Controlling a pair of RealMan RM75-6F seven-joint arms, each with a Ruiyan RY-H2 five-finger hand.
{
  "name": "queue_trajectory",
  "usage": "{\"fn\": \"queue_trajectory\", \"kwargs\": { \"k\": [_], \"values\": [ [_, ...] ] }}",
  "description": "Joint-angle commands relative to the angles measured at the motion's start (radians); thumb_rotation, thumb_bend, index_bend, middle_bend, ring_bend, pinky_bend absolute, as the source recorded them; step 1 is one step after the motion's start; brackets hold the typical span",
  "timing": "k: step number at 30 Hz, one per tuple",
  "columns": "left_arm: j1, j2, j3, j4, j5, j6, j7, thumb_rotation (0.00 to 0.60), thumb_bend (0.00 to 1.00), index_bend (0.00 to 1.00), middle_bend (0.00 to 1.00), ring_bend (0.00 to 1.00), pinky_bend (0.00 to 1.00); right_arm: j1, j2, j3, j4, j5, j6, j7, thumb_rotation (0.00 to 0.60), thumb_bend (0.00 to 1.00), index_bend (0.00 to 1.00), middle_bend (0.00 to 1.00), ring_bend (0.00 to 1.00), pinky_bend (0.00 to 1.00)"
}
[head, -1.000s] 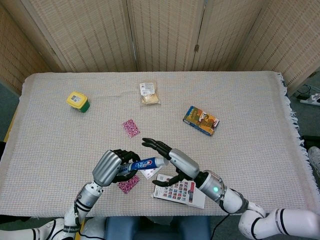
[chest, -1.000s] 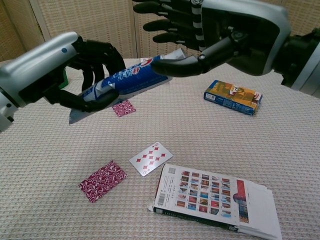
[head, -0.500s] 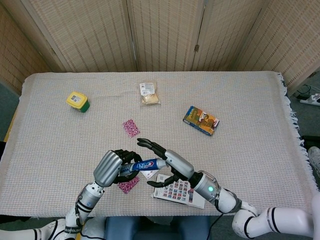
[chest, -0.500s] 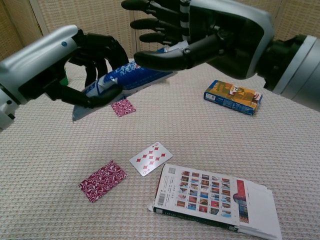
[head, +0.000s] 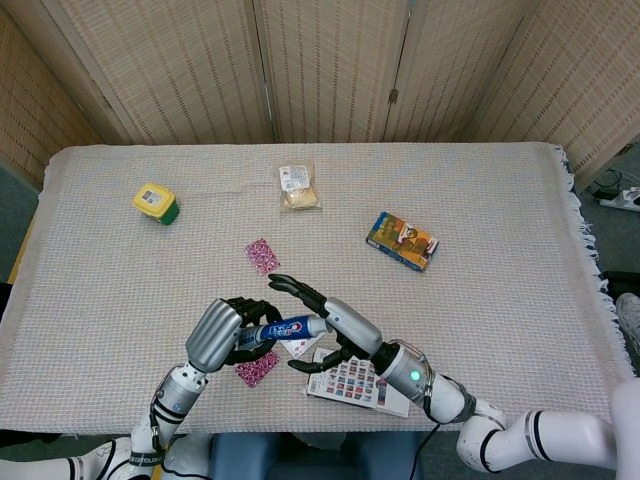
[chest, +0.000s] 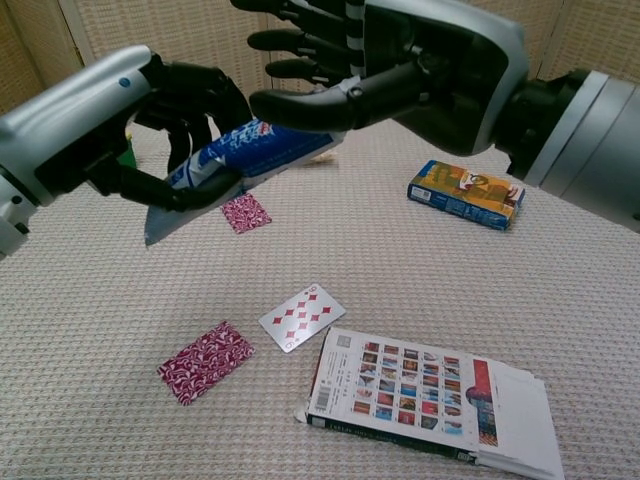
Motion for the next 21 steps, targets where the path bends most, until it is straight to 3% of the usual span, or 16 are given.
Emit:
{"fn": "queue_trajectory", "kwargs": {
  "k": [1,15,21],
  "values": [
    [0.003,0.000,0.001,0.007,0.001,0.004,-0.005,0.600,0.77,0.80,0.83,0.72,0.68,-0.007,0.010,-0.001,0.000,-0.004,0.020,0.014,0.577,0.33,0.00,0.00,0.00,0.00],
    [0.017,0.009,0.012,0.032,0.008,0.025,-0.032,0.600,0.77,0.79,0.83,0.71,0.68,-0.060,0.129,-0.010,-0.036,-0.039,0.126,0.045,0.578,0.32,0.00,0.00,0.00,0.00],
    [0.011,0.036,0.001,0.043,-0.098,-0.073,0.002,0.600,0.77,0.78,0.83,0.70,0.67,-0.088,0.218,-0.012,-0.072,-0.058,0.168,0.013,0.577,0.32,0.00,0.00,0.00,0.00]
  ]
}}
